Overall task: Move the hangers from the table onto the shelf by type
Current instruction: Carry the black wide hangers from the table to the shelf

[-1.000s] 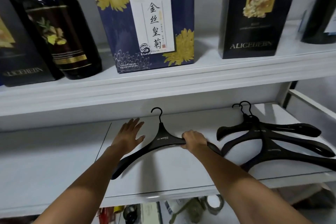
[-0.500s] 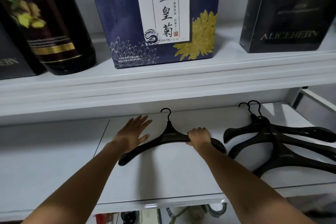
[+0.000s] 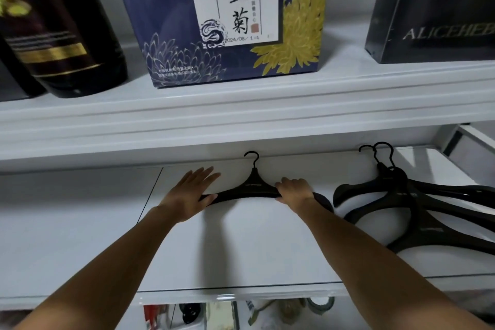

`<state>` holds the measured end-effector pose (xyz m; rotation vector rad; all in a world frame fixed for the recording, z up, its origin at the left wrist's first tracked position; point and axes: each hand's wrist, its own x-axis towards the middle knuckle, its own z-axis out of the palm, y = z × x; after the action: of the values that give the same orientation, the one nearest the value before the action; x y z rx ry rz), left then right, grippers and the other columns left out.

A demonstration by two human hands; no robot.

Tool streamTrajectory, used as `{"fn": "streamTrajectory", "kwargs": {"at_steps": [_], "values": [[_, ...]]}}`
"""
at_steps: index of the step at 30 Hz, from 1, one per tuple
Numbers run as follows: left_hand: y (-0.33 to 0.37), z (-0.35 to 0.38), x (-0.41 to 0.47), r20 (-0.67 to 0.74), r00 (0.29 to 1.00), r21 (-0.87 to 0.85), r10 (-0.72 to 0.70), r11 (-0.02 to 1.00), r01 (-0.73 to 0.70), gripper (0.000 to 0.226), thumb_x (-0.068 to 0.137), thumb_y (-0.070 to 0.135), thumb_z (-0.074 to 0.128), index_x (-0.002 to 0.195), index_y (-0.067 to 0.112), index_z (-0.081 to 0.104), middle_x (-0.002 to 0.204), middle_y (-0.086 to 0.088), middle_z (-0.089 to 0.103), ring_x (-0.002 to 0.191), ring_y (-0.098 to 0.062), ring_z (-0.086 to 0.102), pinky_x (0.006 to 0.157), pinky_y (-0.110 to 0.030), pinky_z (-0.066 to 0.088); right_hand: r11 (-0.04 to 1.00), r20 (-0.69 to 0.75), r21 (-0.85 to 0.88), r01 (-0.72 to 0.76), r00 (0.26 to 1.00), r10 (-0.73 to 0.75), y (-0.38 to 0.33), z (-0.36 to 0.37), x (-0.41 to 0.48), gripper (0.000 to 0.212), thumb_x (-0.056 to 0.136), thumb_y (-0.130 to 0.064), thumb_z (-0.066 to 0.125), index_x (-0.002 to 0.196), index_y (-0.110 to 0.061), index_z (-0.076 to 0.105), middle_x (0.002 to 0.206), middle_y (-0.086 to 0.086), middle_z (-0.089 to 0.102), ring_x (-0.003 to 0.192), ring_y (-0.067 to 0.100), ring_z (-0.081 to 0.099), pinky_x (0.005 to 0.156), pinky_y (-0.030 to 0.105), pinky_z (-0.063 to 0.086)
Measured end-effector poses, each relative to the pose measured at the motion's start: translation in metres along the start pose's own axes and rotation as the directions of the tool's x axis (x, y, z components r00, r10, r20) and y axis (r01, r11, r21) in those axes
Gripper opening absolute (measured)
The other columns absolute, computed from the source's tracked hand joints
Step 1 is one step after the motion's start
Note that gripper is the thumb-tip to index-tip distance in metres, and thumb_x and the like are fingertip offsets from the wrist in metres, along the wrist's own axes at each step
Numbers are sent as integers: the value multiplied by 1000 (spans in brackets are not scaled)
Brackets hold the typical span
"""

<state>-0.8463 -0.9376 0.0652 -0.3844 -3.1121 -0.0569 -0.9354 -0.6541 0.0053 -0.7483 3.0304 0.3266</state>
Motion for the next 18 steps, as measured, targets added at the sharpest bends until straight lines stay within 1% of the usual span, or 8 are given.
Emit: {"fn": "streamTrajectory", "kwargs": {"at_steps": [4,5,7,8,10,12,14,18], "values": [[2,7,0,36,999,-8,-9,1000,9,58,99,46,31,151,34,6,160,9,-1,148,-11,-2,119,-27,-5,996,29,-88,33,999,-31,0,0,1,39,99,-39,45,121,-8,54,114,9,60,103,27,59,83,32,39],[3,9,0,40,999,-8,-9,1000,9,58,99,46,31,151,33,7,160,9,-1,148,-12,-1,120,-28,-5,990,11,-140,33,999,-32,0,-1,1,38,95,-45,50,114,-13,60,107,6,65,99,23,61,84,31,41],[5,11,1,46,999,-12,-10,1000,10,58,99,46,31,151,33,7,160,8,0,148,-13,0,121,-29,-3,972,-6,-232,-26,1000,25,-5,-12,-5,38,77,-63,64,89,-28,71,80,-5,69,78,10,64,76,23,46],[6,11,2,47,999,-15,-8,1000,9,58,99,46,31,151,33,7,160,8,0,148,-13,0,121,-30,-3,969,-25,-246,-28,999,23,-6,-13,-7,39,75,-64,65,87,-27,71,80,-5,70,79,10,64,78,23,46],[9,11,4,45,999,-25,-5,1000,6,59,99,46,32,151,33,7,160,8,0,148,-13,0,121,-30,-3,990,2,-143,1,1000,-1,-4,-5,-1,43,91,-49,53,114,-13,61,110,6,64,106,23,57,94,32,39],[11,8,6,36,999,-36,2,999,0,59,99,46,33,151,33,8,160,8,2,148,-12,2,121,-29,-3,998,-8,-60,-17,1000,16,0,-2,2,50,95,-45,48,131,-9,47,126,11,54,117,29,49,99,37,33],[13,2,9,7,1000,-39,11,999,-11,58,99,45,34,150,33,11,160,8,7,148,-11,6,121,-28,-2,1000,-77,-16,-18,997,17,4,-9,-4,55,96,-46,46,138,-11,40,130,12,51,118,30,48,98,37,34],[22,-15,15,-65,996,-26,59,998,-60,56,98,43,38,150,32,18,158,7,18,146,-10,15,120,-26,1,995,-172,99,-9,985,26,13,-26,-18,52,97,-43,44,141,-16,39,128,9,54,112,28,53,89,33,38]]}}
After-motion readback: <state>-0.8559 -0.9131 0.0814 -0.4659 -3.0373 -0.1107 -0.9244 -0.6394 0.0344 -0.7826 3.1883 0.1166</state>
